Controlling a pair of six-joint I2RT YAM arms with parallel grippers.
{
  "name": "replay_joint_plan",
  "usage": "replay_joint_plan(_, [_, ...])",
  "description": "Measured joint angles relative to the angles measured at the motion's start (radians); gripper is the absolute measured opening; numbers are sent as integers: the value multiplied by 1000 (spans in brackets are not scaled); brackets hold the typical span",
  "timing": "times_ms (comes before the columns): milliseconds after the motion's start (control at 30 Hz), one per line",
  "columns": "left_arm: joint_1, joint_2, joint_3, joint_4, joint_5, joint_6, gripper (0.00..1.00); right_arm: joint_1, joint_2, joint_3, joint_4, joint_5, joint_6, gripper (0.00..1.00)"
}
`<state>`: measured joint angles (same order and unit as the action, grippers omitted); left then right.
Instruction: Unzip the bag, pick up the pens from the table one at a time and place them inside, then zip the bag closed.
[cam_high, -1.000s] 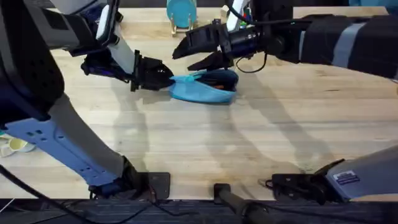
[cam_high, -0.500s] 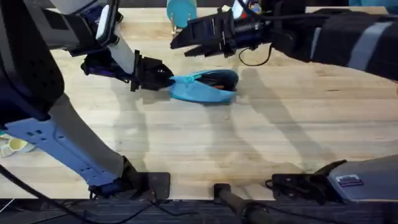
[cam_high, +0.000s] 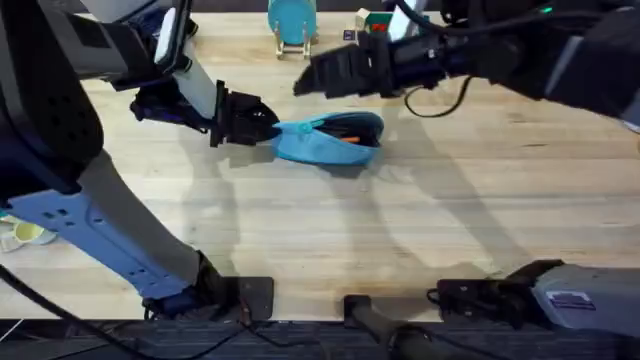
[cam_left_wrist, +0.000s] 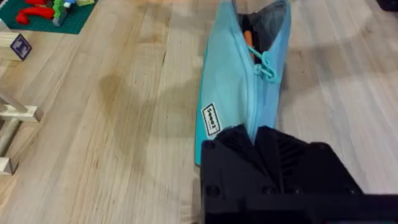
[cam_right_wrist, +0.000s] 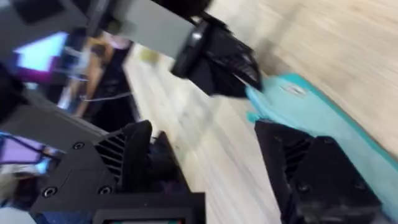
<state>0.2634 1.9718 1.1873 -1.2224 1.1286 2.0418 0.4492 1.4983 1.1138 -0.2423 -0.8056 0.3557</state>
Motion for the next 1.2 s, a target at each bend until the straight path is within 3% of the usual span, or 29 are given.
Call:
replay_joint_plan(267, [0,0,0,0,0,0,42,11,-33,50,-261,191,-229,995])
replay_joint_plan(567, [0,0,0,0,0,0,42,82,-33,121,-319,455,-449,996])
replay_joint_plan(700, [0,0,0,0,0,0,42,83,-33,167,-343,498,-496,996])
replay_joint_plan(867, [0,0,0,0,0,0,42,83,-33,234,-497,530,-632,996])
replay_joint_plan(1200, [0,0,0,0,0,0,42,83,-33,239,-508,545,-872,997])
